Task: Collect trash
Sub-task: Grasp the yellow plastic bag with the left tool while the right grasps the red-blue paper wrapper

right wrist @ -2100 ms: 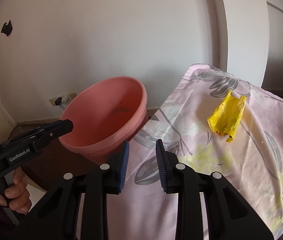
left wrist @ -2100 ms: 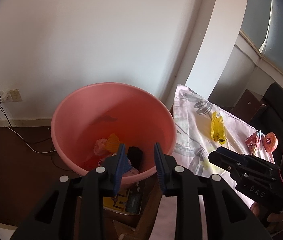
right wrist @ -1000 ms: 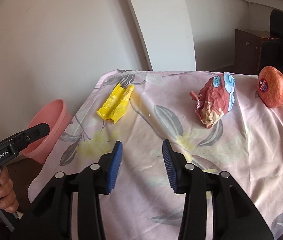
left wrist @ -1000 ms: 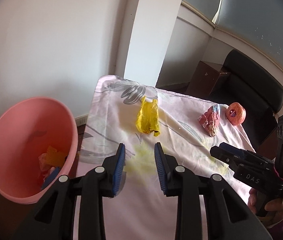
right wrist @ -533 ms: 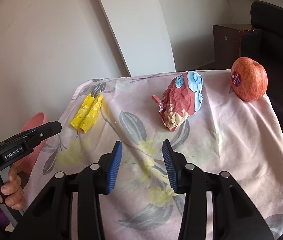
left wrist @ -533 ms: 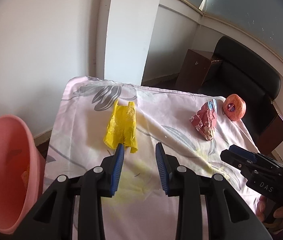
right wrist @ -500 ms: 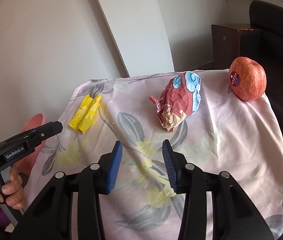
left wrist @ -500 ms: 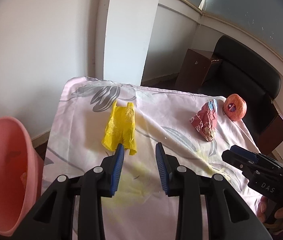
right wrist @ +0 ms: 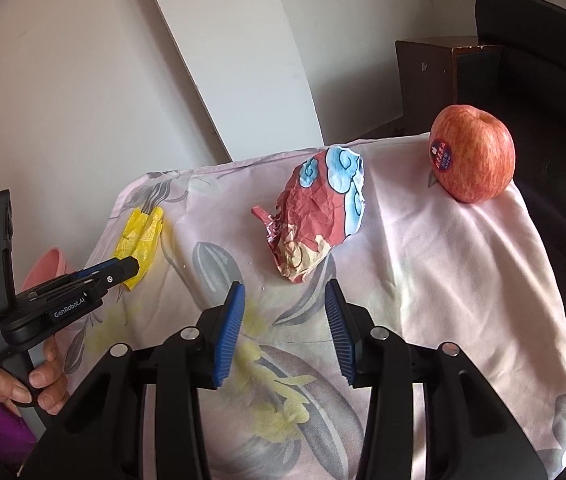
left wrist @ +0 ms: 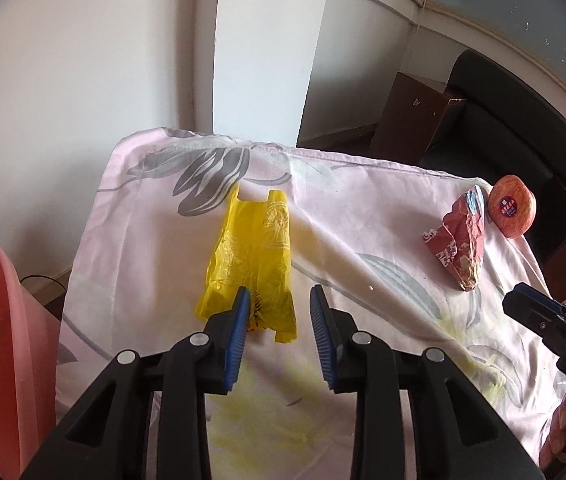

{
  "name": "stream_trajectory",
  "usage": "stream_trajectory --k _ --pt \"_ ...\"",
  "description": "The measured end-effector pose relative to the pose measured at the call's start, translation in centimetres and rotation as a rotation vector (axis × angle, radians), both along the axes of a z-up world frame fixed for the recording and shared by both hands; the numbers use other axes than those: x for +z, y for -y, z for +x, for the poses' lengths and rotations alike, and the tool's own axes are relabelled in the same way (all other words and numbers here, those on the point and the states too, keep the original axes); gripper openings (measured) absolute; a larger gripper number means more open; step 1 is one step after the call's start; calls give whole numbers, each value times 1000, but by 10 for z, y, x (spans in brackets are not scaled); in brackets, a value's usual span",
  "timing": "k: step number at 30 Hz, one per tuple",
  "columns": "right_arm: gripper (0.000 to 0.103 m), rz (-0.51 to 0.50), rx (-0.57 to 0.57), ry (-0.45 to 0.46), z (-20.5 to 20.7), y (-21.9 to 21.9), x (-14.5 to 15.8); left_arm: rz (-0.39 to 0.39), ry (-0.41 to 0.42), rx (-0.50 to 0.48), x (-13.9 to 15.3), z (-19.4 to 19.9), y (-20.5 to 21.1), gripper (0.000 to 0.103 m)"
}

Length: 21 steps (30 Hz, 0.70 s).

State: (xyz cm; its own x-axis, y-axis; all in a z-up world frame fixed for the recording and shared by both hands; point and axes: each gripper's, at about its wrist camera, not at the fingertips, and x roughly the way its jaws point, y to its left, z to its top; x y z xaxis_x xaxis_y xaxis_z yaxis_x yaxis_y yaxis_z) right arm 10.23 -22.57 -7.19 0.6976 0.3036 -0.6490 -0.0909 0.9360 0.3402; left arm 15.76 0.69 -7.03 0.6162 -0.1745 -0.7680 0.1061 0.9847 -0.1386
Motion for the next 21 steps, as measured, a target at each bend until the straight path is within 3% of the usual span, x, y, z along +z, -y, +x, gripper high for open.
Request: stream_trajectory --k 3,6,21 --pt "42 6 -10 0 4 2 0 -13 -16 5 -5 1 -3 13" --pt "42 13 -22 -3 6 3 -1 -38 -13 14 -4 -3 -7 9" --pt "42 82 -140 -55 41 11 -10 -152 30 27 21 -42 -24 8"
